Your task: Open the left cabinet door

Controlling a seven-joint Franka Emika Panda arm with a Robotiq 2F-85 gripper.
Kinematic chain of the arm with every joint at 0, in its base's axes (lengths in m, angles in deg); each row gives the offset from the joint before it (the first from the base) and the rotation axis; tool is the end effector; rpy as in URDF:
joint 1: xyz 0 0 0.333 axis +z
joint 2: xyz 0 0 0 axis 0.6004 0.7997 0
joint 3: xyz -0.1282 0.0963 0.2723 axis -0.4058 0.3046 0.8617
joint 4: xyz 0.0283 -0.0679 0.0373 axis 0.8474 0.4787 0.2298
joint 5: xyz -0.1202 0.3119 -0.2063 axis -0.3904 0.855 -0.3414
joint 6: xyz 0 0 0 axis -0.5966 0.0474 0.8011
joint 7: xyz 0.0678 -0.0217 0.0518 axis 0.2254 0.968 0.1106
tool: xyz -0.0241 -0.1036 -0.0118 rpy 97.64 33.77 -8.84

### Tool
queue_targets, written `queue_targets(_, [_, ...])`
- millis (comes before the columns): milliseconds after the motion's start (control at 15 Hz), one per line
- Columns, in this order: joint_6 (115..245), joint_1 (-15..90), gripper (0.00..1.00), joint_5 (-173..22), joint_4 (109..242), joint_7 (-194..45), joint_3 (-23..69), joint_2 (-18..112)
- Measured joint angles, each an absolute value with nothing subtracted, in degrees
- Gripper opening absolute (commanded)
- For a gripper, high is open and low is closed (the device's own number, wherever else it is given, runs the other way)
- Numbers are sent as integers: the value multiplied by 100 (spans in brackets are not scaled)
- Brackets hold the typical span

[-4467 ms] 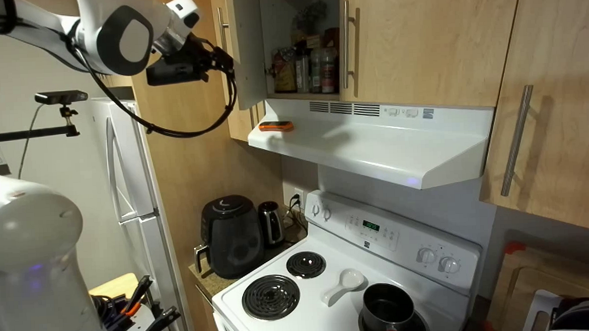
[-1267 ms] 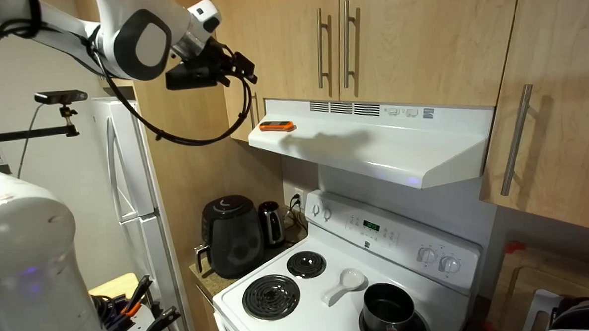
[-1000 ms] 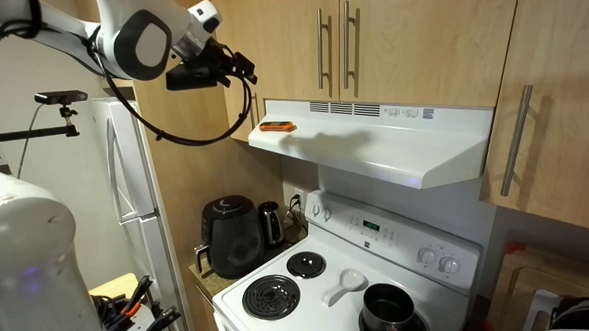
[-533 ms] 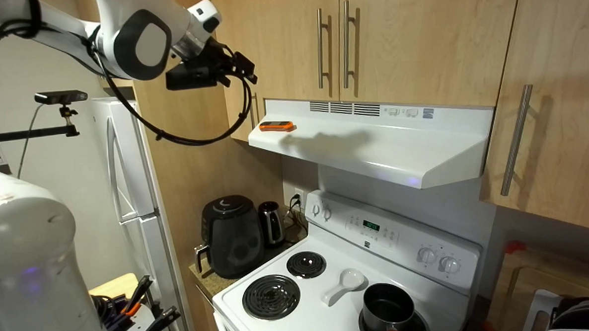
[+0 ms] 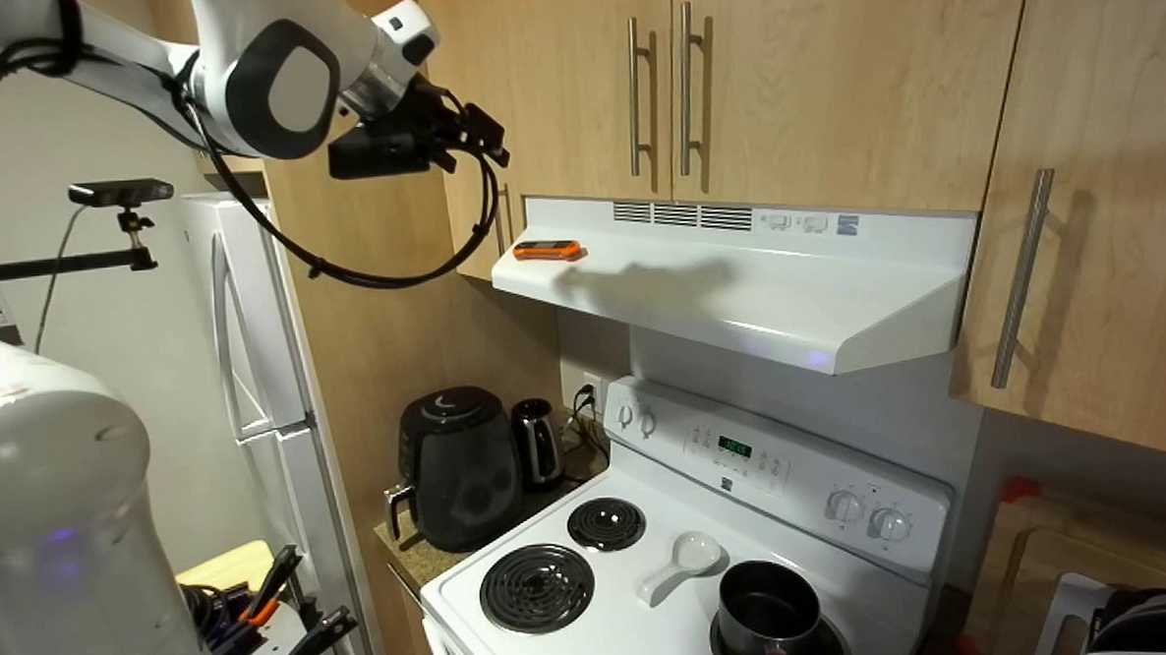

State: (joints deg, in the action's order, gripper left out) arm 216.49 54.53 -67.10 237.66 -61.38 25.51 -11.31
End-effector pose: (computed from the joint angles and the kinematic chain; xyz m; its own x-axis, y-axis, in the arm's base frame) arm 0.3614 0.0965 0.5668 0.4919 0.1948 0.8486 0.3275 -0.9445 0.0270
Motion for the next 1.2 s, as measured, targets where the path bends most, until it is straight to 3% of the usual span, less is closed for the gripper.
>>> queue_targets(733, [21649,5451,100,-6710,23766,-6141,2540,-1131])
queue_targets(1200, [21622,5256,100,-6710,23766,-6140,2038,-1126])
